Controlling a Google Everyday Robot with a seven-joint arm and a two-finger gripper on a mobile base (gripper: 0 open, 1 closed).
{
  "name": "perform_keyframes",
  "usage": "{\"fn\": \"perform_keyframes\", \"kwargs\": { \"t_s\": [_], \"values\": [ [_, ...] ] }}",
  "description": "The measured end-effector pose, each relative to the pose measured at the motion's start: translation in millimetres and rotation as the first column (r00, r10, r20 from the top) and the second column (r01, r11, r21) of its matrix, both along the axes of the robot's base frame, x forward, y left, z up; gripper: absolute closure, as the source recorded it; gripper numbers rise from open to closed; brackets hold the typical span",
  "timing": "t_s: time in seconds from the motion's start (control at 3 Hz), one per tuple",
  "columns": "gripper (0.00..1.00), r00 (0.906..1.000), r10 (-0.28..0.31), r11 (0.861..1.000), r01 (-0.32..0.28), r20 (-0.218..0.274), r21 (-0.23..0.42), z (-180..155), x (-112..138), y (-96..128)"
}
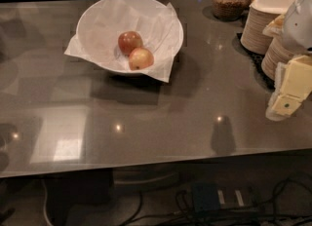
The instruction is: Pick apple from white bowl
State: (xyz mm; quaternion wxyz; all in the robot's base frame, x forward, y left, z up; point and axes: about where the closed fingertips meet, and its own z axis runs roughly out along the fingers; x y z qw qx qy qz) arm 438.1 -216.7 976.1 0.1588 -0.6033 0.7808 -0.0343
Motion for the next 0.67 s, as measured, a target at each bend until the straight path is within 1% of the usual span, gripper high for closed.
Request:
{"fn": "perform_keyframes", "kwargs": {
  "t_s": [0.33,0.67],
  "values": [
    [0.0,1.0,0.0,1.0,0.0,0.0,0.0,0.0,0.0,0.0],
    [0.0,0.9996,0.021,0.999,-0.021,0.02,0.035,0.2,8.9,9.0]
  ]
}}
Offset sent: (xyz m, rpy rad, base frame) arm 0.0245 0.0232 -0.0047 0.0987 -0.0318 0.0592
